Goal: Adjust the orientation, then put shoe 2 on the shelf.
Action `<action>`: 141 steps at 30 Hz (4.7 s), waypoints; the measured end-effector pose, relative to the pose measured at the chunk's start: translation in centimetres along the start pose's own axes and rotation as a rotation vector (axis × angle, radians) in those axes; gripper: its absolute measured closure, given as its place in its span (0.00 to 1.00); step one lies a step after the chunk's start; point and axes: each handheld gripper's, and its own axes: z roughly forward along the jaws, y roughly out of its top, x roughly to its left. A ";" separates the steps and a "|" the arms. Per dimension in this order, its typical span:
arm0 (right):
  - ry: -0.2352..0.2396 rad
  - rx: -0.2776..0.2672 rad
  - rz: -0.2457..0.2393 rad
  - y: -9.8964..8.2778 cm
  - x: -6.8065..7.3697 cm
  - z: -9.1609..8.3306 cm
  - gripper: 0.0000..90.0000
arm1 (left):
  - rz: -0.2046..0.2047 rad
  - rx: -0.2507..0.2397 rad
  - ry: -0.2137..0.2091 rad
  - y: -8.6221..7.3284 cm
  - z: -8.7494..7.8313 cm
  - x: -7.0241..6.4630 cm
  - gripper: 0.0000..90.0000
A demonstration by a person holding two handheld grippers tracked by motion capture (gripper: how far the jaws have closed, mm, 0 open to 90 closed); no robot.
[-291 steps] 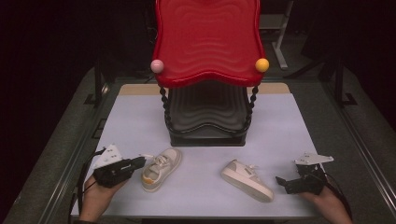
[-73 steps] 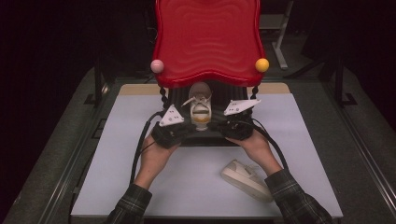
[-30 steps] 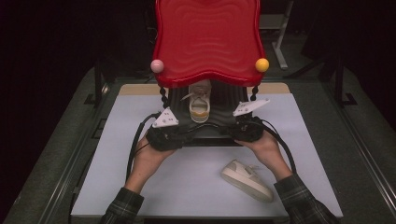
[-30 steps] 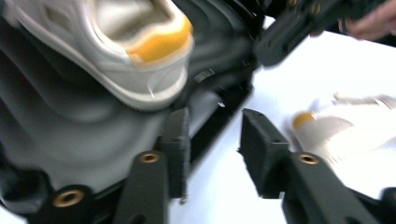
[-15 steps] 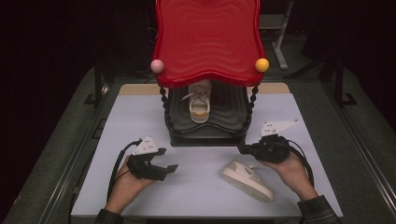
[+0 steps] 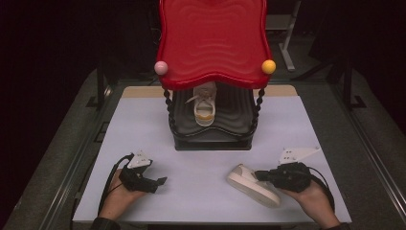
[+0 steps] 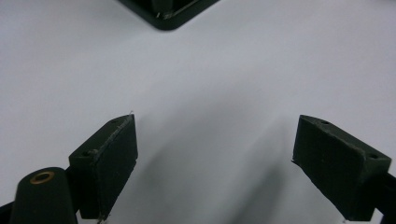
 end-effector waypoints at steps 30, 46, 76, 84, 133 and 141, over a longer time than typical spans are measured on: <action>0.199 0.061 -0.028 -2.4 4.9 2.8 1.00 | 0.006 -0.015 -0.002 -0.7 0.5 0.1 0.13; 0.190 0.147 -0.054 -4.0 6.9 3.6 1.00 | 0.008 -0.014 -0.003 -0.7 0.5 0.2 0.13; -0.068 0.146 0.049 -3.2 -2.9 2.3 1.00 | 0.002 -0.014 -0.006 -0.6 0.5 0.2 0.13; -0.093 0.141 0.042 -1.7 -4.5 3.8 1.00 | 0.004 -0.013 -0.008 -0.6 0.5 0.2 0.13; 0.141 0.112 -0.184 1.3 2.1 6.0 0.85 | 0.002 -0.013 -0.012 -0.6 0.5 0.3 0.13; 0.183 0.075 -0.245 3.1 4.6 5.7 0.85 | 0.005 -0.012 -0.011 -0.6 0.5 0.3 0.13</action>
